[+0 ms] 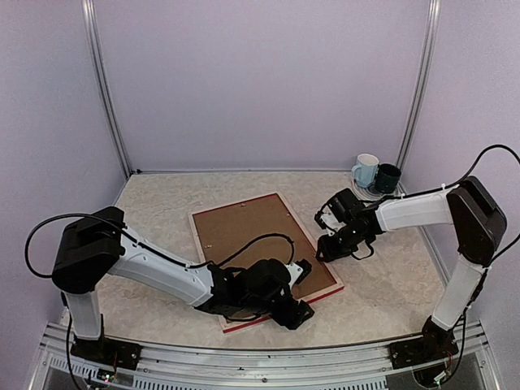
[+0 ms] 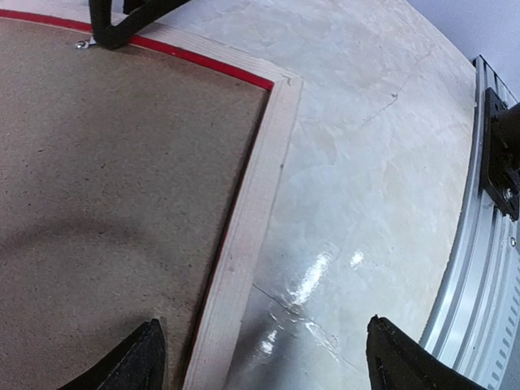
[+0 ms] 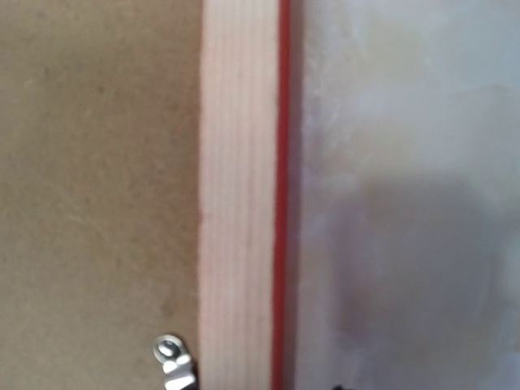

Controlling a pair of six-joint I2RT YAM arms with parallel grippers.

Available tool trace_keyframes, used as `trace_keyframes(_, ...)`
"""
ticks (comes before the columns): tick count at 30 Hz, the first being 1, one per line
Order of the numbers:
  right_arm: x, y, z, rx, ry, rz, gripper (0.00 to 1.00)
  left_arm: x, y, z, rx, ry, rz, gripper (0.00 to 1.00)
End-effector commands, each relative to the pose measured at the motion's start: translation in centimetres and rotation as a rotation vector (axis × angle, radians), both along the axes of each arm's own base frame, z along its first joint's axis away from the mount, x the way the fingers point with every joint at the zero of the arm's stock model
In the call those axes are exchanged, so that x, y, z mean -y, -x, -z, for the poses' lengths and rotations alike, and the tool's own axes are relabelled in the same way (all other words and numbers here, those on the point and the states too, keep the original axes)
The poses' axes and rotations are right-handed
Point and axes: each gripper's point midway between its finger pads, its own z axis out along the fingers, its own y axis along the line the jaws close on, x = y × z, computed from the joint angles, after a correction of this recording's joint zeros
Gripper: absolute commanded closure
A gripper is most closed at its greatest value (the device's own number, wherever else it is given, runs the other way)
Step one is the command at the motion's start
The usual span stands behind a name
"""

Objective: Put the photo into the frame
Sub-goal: Press the fastener onto the backboard.

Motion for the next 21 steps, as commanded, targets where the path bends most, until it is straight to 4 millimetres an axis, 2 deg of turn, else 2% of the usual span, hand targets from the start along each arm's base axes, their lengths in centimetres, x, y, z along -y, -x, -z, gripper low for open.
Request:
trace_keyframes(1,0.4,0.5,2.1,-0.034,0.051,0.012,0.64,0.3,1.4,0.8,0.011,-0.028,0.085,0.17)
trace_keyframes(9,-0.8,0.2,1.2,-0.024,0.051,-0.011,0.65,-0.3,2.2,3.4,-0.016,-0.094,0.135,0.25)
trace_keyframes(12,-0.9,-0.1,1.0,-0.020,0.057,-0.014,0.66,-0.8,2.5,4.1,-0.023,-0.113,0.143,0.32)
trace_keyframes(21,-0.6,-0.1,1.9,-0.020,0.083,-0.010,0.82,-2.0,2.8,5.8,-0.030,-0.158,0.149,0.49)
